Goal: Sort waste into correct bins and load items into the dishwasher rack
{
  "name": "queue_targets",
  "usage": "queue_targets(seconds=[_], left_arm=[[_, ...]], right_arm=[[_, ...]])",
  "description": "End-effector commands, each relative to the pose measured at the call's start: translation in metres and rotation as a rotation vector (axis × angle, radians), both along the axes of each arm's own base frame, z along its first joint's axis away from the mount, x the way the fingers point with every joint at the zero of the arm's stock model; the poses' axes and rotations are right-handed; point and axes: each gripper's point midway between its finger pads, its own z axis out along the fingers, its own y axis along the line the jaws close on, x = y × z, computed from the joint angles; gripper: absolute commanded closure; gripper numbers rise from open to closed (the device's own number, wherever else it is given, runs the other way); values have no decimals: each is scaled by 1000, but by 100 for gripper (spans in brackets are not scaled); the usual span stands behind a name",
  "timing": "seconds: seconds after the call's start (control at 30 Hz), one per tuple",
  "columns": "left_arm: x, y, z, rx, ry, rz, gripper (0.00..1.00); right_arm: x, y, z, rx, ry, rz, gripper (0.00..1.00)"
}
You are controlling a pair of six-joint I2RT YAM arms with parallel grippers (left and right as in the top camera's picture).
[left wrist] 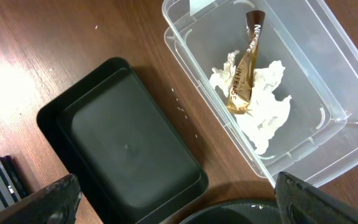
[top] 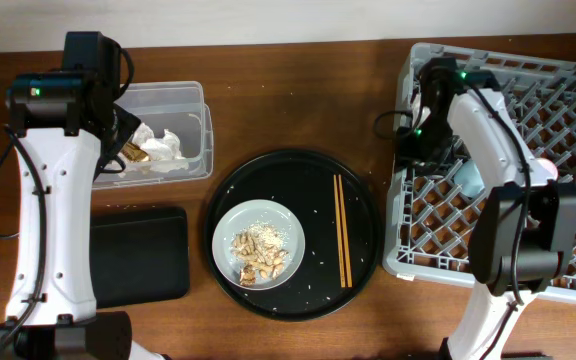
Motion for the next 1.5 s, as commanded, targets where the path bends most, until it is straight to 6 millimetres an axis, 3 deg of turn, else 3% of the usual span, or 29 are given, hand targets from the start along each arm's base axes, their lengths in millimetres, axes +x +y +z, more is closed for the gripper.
queue_targets(seconds=[0.0, 0.27, 0.4, 1.13, 1.33, 1.47], left_arm=[[-2, 3, 8, 12, -23, 10, 1], [-2, 3, 8, 12, -23, 10, 1], [-2, 3, 8, 12, -23, 10, 1], [-2, 3, 8, 12, -23, 10, 1], [-2, 2, 8, 12, -23, 9, 1], [-2, 2, 8, 12, -23, 9, 1]], right_arm=[[-6, 5, -10, 9, 28, 9, 76], [-7, 15, -11, 9, 15, 112, 78], [-12, 26, -10, 11, 21, 178, 96], [-46, 23, -5, -14, 138, 337, 96], [-54, 31, -1, -23, 160, 341, 88], [-54, 32, 17, -36, 121, 291, 79]])
